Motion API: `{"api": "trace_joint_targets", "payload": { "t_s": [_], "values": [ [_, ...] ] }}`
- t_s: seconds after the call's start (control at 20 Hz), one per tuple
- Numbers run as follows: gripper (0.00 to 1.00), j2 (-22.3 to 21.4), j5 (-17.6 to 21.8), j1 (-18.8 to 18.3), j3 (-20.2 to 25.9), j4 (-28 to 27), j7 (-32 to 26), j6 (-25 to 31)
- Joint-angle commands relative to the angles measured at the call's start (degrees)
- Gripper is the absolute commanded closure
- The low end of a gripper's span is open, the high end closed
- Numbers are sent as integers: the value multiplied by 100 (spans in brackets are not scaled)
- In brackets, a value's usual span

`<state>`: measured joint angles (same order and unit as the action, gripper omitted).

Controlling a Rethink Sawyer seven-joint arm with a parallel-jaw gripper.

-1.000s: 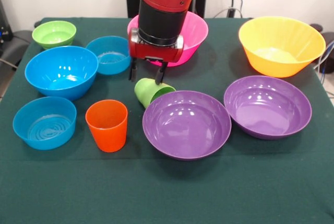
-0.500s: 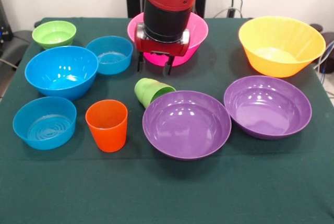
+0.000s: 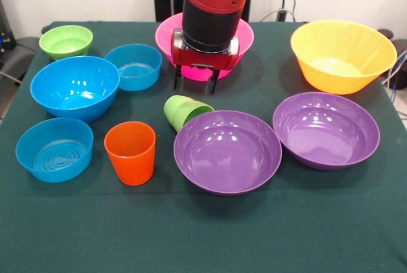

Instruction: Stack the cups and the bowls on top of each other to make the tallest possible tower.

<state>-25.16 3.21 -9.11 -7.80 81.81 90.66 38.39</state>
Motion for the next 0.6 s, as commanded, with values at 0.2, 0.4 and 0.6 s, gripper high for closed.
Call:
{"api": "trace_joint_targets", "payload": {
  "t_s": [0.2, 0.4, 0.6],
  "values": [
    [0, 443, -229, 79, 611, -476, 751, 62],
    [0, 416, -203, 67, 590, -382, 696, -91],
    [0, 426, -142, -2, 613, -265, 671, -542]
  ]
}}
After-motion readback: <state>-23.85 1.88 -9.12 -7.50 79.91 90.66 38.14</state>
